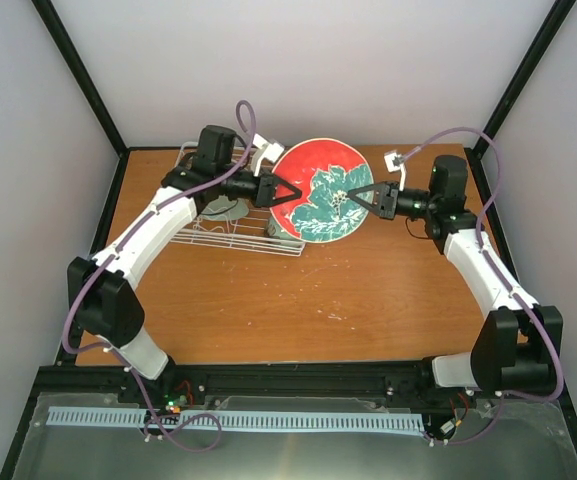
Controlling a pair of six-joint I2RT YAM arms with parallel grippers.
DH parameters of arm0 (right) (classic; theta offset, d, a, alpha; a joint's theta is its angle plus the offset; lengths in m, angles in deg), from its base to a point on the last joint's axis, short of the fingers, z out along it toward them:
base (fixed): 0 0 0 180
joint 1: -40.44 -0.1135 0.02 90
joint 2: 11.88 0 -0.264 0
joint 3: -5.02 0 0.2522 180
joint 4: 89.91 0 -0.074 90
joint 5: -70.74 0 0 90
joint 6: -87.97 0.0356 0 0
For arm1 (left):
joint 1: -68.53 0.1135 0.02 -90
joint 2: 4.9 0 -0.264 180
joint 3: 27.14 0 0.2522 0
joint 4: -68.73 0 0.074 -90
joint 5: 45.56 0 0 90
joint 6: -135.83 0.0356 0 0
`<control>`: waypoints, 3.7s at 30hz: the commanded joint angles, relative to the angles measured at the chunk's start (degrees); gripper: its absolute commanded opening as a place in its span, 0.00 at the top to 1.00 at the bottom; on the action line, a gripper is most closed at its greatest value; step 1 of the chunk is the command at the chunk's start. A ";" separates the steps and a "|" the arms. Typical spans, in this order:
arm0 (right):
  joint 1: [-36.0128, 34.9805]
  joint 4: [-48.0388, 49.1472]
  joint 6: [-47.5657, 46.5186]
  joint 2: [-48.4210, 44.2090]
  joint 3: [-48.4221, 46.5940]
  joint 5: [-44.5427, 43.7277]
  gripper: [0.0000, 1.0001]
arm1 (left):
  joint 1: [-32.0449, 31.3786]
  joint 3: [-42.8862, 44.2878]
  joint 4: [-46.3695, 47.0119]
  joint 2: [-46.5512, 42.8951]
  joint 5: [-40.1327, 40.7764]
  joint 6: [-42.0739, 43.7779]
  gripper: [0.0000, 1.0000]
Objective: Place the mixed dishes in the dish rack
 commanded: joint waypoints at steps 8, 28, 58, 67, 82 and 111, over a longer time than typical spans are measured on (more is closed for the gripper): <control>-13.20 -1.56 -2.88 -3.06 -5.42 -5.15 0.97 | 0.22 5.87 0.28 -2.38 -5.84 8.64 0.74; -26.42 -12.27 -22.07 2.80 -21.90 -30.08 0.97 | 2.98 5.26 -2.52 -14.73 44.99 11.30 0.21; -46.94 -9.74 -53.55 22.02 -44.12 -68.40 0.97 | 3.02 -9.65 9.15 -32.78 94.76 12.13 0.22; -49.88 -5.02 -60.54 22.66 -40.27 -71.11 0.97 | 3.04 -10.33 9.50 -31.64 95.02 12.85 0.23; -52.58 -0.92 -59.96 28.22 -38.20 -73.85 0.97 | 3.13 -12.58 10.39 -31.68 94.08 12.47 0.24; -53.25 1.05 -62.23 36.34 -47.07 -76.86 0.97 | 3.11 -13.93 13.80 -32.42 92.80 14.55 0.25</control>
